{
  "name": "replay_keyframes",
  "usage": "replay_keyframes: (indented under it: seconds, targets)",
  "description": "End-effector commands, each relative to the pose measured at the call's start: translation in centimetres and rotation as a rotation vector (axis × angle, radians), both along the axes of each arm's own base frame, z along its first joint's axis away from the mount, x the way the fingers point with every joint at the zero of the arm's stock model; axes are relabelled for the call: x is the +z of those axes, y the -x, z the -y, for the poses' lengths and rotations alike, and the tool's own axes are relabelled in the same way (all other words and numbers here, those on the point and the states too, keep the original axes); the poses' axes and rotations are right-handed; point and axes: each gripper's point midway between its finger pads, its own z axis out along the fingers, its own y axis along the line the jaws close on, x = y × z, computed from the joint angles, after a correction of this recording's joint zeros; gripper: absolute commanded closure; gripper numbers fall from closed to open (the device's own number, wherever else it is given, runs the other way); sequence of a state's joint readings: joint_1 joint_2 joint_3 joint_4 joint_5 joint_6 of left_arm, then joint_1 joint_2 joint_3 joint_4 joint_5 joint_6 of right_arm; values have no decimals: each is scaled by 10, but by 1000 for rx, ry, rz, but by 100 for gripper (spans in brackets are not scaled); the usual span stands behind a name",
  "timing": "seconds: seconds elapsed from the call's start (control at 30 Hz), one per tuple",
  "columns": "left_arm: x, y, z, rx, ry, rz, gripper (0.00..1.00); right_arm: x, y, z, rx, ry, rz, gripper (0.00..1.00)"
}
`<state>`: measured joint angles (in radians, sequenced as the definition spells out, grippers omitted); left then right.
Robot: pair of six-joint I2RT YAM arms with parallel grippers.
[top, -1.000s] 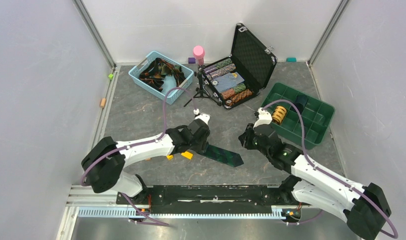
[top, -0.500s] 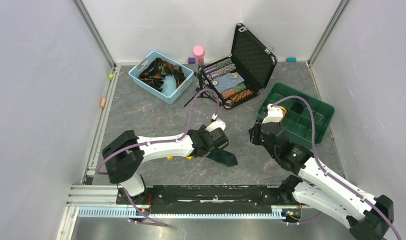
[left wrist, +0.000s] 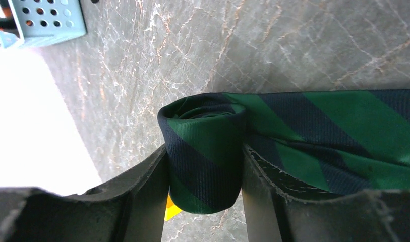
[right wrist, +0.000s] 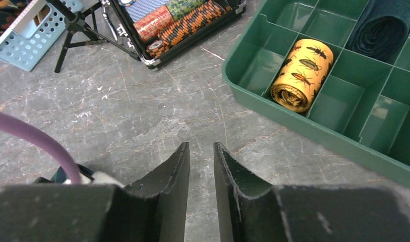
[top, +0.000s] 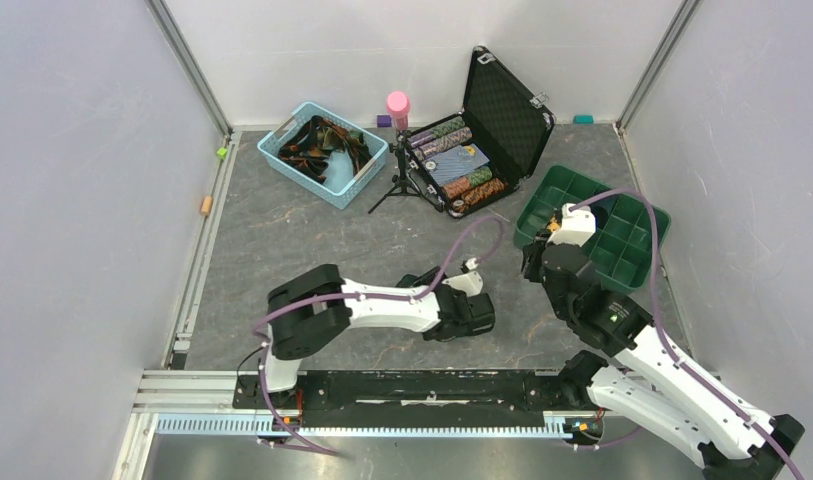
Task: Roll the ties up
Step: Roll the tie at the center of the board.
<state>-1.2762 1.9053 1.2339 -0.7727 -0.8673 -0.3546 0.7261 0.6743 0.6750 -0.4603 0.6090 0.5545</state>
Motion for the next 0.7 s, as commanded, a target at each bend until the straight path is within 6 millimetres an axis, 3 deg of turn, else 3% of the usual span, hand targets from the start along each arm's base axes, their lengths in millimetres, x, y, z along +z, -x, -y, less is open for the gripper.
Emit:
replay_keyframes:
  seconds: [0.0,0.23,0.67]
  targets:
    - [8,4,1,-31,-137,70,41,10,-2,8,-35,13,21,70]
    - [7,17,14,-52,-107,49,31,9,-1,8,-35,14,19,67]
    - [7,31,28,-62,-47,-2,30,15,2,16,-61,14,30,66]
